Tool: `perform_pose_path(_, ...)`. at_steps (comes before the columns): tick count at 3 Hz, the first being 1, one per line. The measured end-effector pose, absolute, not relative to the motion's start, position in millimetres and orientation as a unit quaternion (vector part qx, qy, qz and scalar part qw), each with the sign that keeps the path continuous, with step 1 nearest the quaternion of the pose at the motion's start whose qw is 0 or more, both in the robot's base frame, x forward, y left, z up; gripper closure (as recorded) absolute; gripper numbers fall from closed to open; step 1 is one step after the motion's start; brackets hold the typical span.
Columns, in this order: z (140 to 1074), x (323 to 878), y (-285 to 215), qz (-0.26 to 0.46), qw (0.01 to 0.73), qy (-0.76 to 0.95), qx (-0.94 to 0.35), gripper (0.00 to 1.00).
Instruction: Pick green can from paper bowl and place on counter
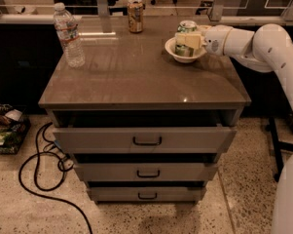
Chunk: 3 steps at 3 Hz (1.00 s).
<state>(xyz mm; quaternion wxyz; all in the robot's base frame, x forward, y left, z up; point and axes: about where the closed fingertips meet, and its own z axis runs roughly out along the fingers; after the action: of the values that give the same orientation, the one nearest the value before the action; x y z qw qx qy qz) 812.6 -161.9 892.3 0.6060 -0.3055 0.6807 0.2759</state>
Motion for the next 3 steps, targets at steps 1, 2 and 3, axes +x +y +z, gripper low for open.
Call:
perform_pose_path(1,897.3,814.0,-159.8,0.274,0.605,0.682,-0.307,1.0)
perform_pose_path(2,925.1,815.9,-163.0,0.26,0.607,0.684,-0.309,1.0)
perform_pose_path(3,957.3,815.6,-161.8,0.251,0.612,0.681,-0.313,1.0)
